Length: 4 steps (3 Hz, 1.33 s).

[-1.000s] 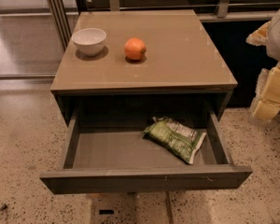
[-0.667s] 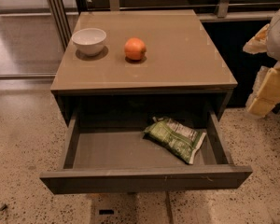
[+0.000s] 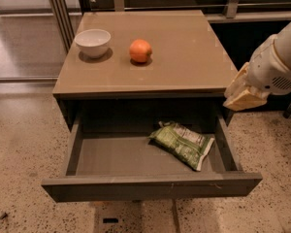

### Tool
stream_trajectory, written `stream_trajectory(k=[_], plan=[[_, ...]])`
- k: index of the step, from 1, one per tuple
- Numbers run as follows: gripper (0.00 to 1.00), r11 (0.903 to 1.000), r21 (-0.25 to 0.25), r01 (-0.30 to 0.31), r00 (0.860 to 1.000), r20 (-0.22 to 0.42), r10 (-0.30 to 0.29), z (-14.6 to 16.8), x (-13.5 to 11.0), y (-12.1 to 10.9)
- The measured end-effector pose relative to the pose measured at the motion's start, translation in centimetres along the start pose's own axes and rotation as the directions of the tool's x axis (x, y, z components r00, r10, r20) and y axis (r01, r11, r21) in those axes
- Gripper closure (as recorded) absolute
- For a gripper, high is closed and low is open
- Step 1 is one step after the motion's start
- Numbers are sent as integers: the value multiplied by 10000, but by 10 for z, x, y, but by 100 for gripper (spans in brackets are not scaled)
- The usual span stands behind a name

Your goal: Pick green jalapeno chip bag from top drawer and place on counter

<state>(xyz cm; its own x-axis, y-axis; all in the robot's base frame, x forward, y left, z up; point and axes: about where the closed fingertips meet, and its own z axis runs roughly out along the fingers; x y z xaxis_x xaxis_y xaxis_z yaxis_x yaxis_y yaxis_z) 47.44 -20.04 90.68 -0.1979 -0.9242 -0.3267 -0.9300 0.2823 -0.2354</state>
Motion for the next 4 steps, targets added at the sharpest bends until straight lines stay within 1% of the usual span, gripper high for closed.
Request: stream_trajectory(k=[1, 2, 3, 4], plan=[[88, 9995, -299, 36, 9967, 809, -11, 57, -1, -6], [100, 9997, -235, 21, 9960, 893, 0, 62, -2, -10], [100, 9997, -235, 22, 9960, 893, -1, 62, -2, -10], [100, 9999, -96, 44, 9954, 952, -35, 77, 10, -8]])
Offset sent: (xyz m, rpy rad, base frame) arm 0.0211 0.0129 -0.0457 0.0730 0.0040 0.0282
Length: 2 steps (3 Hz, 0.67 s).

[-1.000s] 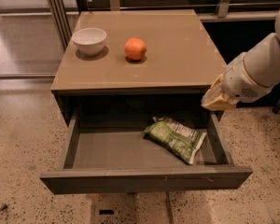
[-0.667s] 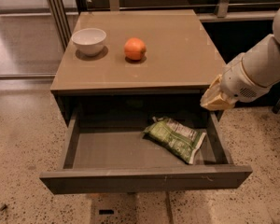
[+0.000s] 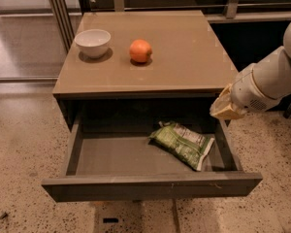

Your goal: Pick green jalapeno chip bag from top drawer and place on counter

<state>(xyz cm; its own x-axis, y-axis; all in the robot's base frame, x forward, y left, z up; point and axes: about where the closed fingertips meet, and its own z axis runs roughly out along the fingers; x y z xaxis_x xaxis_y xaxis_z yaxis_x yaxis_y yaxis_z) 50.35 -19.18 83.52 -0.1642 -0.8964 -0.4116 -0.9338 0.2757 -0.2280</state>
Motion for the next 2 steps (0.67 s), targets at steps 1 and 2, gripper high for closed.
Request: stream_trajectory(k=[1, 2], plan=[[100, 9999, -58, -156, 9984, 541, 159, 37, 15, 7], [100, 9983, -274, -511, 9911, 1217, 541, 79, 23, 14]])
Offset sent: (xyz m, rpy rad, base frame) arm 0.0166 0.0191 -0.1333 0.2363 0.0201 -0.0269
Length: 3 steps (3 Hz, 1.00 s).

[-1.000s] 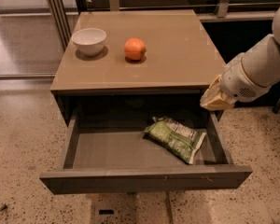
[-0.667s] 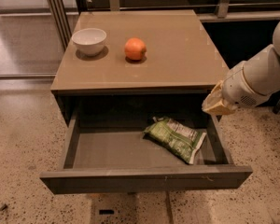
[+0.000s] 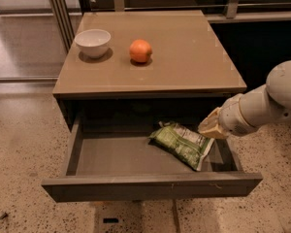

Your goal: Pick green jalapeno chip bag from top drawer and place on counter

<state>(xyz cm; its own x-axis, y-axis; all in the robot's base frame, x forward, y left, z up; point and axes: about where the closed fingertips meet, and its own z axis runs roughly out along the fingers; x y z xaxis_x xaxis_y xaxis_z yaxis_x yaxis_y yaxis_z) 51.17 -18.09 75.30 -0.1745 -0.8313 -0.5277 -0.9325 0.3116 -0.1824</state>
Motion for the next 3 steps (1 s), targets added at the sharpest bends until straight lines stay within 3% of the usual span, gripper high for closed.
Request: stream_trajectory(k=[1, 3], plan=[[81, 9989, -433, -196, 9986, 491, 217, 38, 4, 7], [35, 9923, -1220, -207, 9943, 1009, 332, 90, -1, 18]])
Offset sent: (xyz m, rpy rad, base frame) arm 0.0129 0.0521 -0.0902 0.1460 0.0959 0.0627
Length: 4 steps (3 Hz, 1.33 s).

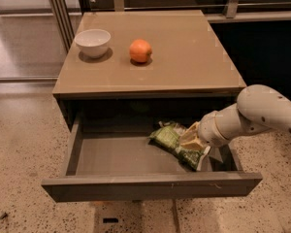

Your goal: Pick green jalapeno chip bag from top drawer and place on counter

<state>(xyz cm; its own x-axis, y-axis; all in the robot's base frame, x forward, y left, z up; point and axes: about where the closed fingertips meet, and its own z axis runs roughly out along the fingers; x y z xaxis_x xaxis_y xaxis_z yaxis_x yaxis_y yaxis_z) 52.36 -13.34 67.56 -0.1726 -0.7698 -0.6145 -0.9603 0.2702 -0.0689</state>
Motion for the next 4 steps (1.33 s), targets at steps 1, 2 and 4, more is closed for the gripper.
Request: stream_trajectory(k=[1, 2, 4], plan=[[29, 9998, -173, 50, 9998, 192, -47, 15, -3, -2], [22, 9996, -256, 105, 9994, 321, -97, 25, -6, -5], [25, 9984, 172, 530, 9986, 62, -531, 44, -6, -12]])
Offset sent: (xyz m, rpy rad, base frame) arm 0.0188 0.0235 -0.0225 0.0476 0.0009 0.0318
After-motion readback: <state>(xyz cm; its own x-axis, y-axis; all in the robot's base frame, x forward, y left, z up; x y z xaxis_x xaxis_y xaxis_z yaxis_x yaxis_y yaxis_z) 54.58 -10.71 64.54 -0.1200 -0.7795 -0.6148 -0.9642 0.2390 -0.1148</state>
